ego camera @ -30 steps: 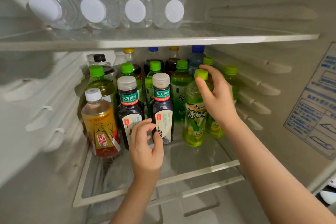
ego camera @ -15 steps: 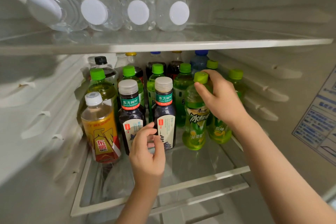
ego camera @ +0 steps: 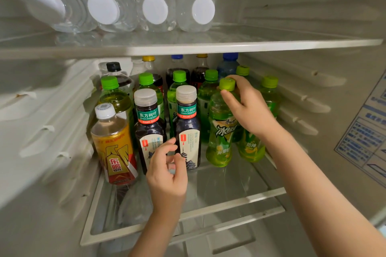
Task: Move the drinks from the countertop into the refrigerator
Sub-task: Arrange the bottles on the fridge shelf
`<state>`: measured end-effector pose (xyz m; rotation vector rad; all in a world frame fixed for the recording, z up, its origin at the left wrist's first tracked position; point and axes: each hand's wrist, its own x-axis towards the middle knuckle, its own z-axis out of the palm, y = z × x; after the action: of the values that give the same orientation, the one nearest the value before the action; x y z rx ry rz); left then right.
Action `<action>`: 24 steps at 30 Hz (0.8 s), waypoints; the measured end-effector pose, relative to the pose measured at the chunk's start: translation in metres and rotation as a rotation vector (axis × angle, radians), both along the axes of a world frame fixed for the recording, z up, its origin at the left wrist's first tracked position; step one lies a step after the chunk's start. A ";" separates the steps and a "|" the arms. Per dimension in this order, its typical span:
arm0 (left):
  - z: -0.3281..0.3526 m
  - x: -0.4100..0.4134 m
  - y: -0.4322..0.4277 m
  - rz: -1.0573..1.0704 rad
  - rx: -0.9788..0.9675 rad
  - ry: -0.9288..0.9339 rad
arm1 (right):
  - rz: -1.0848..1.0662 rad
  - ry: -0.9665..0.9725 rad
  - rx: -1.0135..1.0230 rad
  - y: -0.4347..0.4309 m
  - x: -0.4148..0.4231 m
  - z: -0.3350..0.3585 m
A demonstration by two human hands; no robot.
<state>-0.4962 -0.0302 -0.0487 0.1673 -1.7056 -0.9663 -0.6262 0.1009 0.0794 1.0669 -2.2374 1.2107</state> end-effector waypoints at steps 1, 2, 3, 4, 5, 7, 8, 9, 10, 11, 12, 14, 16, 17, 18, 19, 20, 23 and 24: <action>0.001 0.000 0.001 -0.002 -0.003 0.001 | 0.014 -0.011 -0.003 0.000 -0.001 0.000; 0.001 0.000 0.001 -0.003 -0.006 -0.002 | 0.025 -0.021 -0.003 0.001 -0.001 0.000; 0.002 0.001 0.002 -0.001 -0.009 -0.007 | 0.032 -0.031 0.002 0.000 -0.002 0.000; 0.002 0.001 0.002 0.004 -0.013 -0.014 | 0.035 -0.040 0.009 0.000 -0.002 0.001; 0.003 0.002 0.002 0.008 -0.017 -0.020 | 0.036 -0.046 0.018 0.000 -0.003 0.001; 0.003 0.002 0.002 0.011 -0.024 -0.028 | 0.030 -0.034 0.029 0.001 -0.002 0.002; 0.004 0.003 0.002 0.010 -0.028 -0.030 | 0.023 -0.017 0.030 0.001 -0.001 0.002; 0.004 0.003 0.003 0.009 -0.033 -0.032 | 0.013 0.001 0.030 0.001 0.000 0.002; 0.004 0.004 0.003 0.008 -0.037 -0.033 | 0.002 0.017 0.030 0.000 0.000 0.002; 0.004 0.004 0.003 0.006 -0.038 -0.032 | -0.007 0.027 0.030 -0.001 0.001 0.002; 0.004 0.004 0.003 0.003 -0.037 -0.030 | -0.013 0.031 0.030 -0.001 0.001 0.002; 0.004 0.004 0.002 0.001 -0.034 -0.025 | -0.016 0.027 0.032 -0.003 0.001 0.001; 0.004 0.004 0.002 0.012 -0.034 -0.027 | -0.018 0.025 0.033 -0.003 0.000 0.000; 0.004 0.004 0.002 0.019 -0.033 -0.027 | -0.021 0.023 0.034 -0.003 0.000 0.000; 0.004 0.004 0.002 0.024 -0.030 -0.026 | -0.024 0.019 0.036 -0.004 -0.001 0.000; 0.003 0.004 0.002 0.026 -0.025 -0.026 | -0.025 0.011 0.039 -0.004 -0.001 -0.001; 0.003 0.004 0.002 0.025 -0.020 -0.028 | -0.026 0.001 0.042 -0.004 -0.001 -0.001; 0.003 0.005 0.001 0.022 -0.019 -0.034 | -0.036 -0.033 0.052 -0.006 0.002 -0.001; 0.003 0.005 0.001 0.020 -0.021 -0.034 | -0.042 -0.041 0.055 -0.005 0.004 0.000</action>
<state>-0.4908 -0.0288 -0.0456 0.1871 -1.7416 -0.9355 -0.6225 0.0955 0.0792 1.0195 -2.3250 1.1698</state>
